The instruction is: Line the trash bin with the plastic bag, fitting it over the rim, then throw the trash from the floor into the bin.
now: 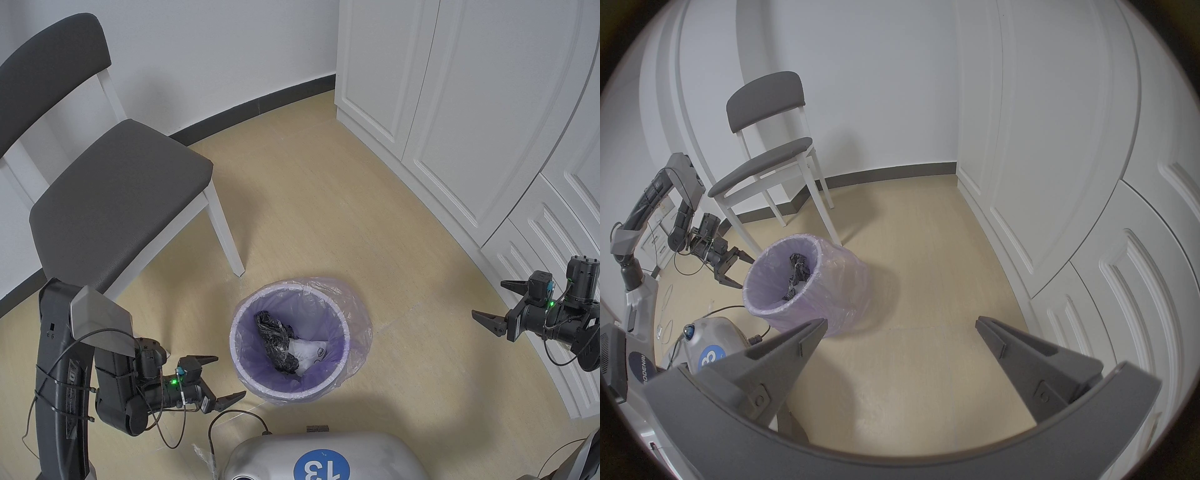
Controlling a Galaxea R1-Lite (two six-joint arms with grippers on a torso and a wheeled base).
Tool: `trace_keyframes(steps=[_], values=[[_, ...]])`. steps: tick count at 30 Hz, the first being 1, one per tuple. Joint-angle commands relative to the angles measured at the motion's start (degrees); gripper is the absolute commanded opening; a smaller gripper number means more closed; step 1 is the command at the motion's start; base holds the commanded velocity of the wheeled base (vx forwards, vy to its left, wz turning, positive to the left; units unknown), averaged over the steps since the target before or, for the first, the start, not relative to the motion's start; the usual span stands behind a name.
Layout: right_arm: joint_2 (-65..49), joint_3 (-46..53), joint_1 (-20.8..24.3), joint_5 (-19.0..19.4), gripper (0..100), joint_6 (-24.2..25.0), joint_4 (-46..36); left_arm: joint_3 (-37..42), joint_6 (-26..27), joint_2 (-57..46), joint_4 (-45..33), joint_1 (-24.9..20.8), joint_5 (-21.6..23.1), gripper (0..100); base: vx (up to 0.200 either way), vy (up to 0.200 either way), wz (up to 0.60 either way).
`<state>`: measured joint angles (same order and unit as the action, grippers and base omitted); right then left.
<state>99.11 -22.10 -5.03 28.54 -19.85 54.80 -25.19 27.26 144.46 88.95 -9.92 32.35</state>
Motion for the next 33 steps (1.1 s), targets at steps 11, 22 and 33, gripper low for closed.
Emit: trace_keyframes(steps=[11, 22, 33], values=[[0.5, 0.0, 0.9, 0.0, 100, -0.3, 1.0, -10.4, -0.3, 4.6, -1.3, -3.2, -2.2, 100, 0.000, 0.000, 0.00], [0.1, 0.5, 1.4, 0.0, 100, -0.5, 1.2, -10.2, -0.3, 5.0, -0.6, -0.3, -3.8, 0, 0.000, 0.000, 0.00], [-0.1, 0.7, 2.8, 0.0, 100, -1.8, 1.2, -15.7, -5.4, 6.9, -2.7, 1.5, -1.9, 0, 0.000, 0.000, 0.00]])
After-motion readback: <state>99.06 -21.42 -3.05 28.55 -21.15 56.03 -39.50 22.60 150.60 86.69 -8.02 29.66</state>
